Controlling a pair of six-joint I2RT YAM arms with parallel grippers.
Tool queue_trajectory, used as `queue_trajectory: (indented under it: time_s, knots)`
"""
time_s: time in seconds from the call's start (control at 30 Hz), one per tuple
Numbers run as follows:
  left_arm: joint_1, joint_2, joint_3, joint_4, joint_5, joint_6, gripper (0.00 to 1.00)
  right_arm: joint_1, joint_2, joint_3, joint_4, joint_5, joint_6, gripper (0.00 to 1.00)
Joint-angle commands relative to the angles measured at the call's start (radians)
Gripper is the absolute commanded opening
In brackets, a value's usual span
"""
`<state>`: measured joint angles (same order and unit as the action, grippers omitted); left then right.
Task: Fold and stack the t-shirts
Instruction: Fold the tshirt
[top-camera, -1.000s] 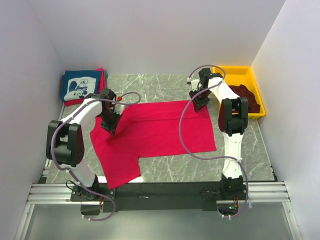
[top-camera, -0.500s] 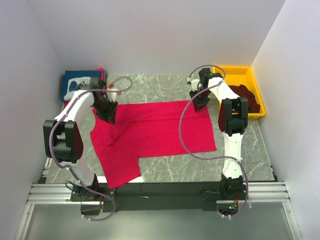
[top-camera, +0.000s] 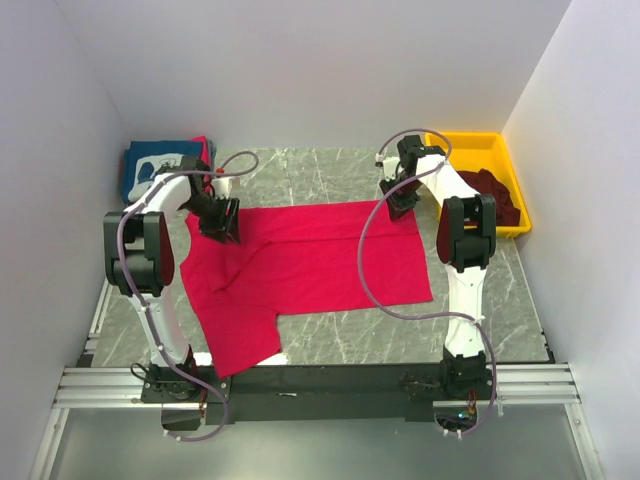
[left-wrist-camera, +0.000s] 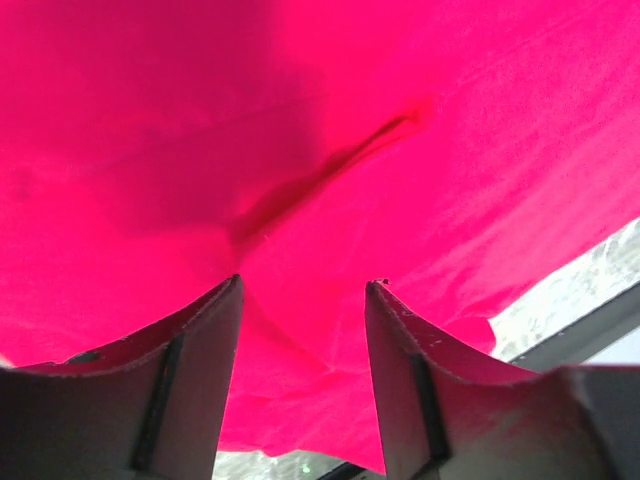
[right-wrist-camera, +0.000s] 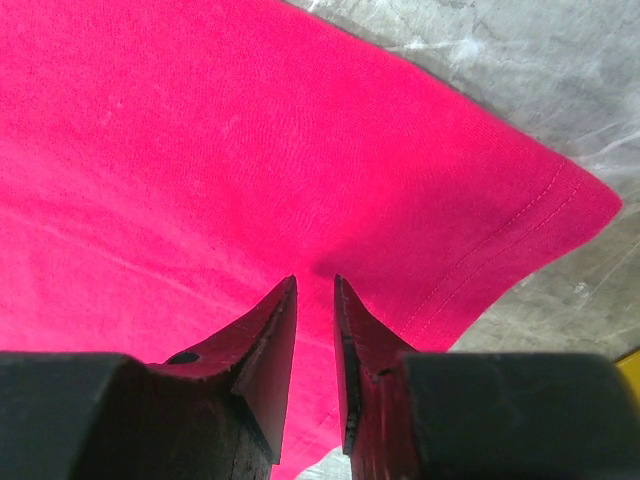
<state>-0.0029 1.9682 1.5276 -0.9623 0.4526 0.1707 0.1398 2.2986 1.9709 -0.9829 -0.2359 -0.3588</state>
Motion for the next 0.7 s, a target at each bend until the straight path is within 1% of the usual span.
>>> queue_trajectory:
  time_s: [0.0,0.07,0.17,0.27,0.3,0.33,0.37,0.4,0.47,0.5,0.57,0.63,0.67]
  knots:
    - [-0.003,-0.003,-0.032,0.039,0.046,-0.020,0.58,0.004,-0.071,-0.007,0.016,0.007,0.007,0.29]
    - [-0.009,0.003,-0.046,0.053,0.037,-0.028,0.58,0.004,-0.070,-0.007,0.015,0.003,0.006,0.29]
    - [-0.028,0.011,-0.072,0.076,0.005,-0.022,0.55,0.003,-0.059,0.006,0.006,0.006,0.006,0.29]
    - [-0.052,0.023,-0.087,0.074,0.008,-0.014,0.45,0.004,-0.051,0.023,-0.002,0.006,0.004,0.29]
    - [-0.061,0.014,-0.090,0.068,0.033,-0.007,0.40,0.004,-0.050,0.029,-0.005,0.007,0.003,0.29]
    - [-0.072,0.005,-0.092,0.059,0.043,-0.004,0.36,0.004,-0.050,0.031,-0.008,0.009,0.003,0.29]
    - [-0.095,-0.009,-0.093,0.048,0.060,0.001,0.33,0.004,-0.050,0.031,-0.010,0.010,0.000,0.29]
    - [-0.109,-0.041,-0.098,0.040,0.073,0.016,0.28,0.003,-0.050,0.029,-0.010,0.018,-0.003,0.29]
    - [-0.150,-0.074,-0.104,0.008,0.095,0.035,0.24,0.001,-0.057,0.025,-0.007,0.023,-0.006,0.29]
    - [-0.163,-0.097,-0.112,-0.004,0.103,0.056,0.20,-0.002,-0.059,0.020,-0.004,0.021,-0.008,0.29]
    - [-0.180,-0.118,-0.115,-0.039,0.135,0.078,0.18,-0.005,-0.062,0.022,-0.002,0.023,-0.006,0.29]
    - [-0.168,-0.153,-0.116,-0.017,0.109,0.055,0.27,-0.011,-0.059,0.036,-0.010,0.021,-0.006,0.29]
    - [-0.142,-0.163,-0.121,0.025,0.050,0.037,0.34,-0.012,-0.057,0.039,-0.014,0.018,-0.005,0.29]
